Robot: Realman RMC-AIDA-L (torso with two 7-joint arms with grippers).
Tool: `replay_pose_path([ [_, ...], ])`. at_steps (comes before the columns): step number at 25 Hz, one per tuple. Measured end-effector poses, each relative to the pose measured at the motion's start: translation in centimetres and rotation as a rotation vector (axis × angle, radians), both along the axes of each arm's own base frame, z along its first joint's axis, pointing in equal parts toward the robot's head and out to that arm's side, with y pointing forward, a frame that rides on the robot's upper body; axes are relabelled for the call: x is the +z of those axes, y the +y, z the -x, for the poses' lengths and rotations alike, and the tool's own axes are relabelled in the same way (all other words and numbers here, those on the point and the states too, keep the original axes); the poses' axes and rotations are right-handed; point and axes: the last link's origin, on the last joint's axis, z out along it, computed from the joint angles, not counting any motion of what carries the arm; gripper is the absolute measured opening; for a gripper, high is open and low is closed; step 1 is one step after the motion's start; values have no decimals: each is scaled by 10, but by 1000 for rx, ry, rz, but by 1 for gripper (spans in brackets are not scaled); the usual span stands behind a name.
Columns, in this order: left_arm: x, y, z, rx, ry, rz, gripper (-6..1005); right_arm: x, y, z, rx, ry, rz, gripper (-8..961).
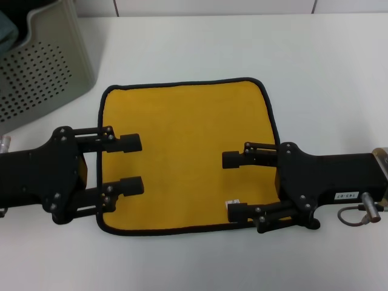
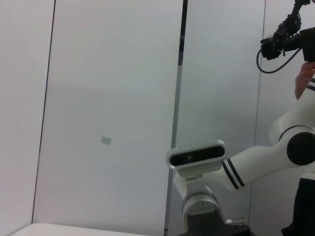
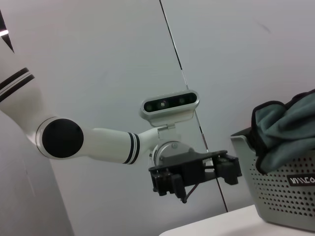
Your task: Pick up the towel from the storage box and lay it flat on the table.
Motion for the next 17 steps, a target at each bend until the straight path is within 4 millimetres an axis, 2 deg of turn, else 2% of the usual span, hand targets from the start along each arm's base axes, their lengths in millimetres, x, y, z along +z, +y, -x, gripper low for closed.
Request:
replay_pose_path([
  [17, -9, -8, 11, 8, 15, 9, 554, 4, -1, 1, -10, 52, -29, 868],
])
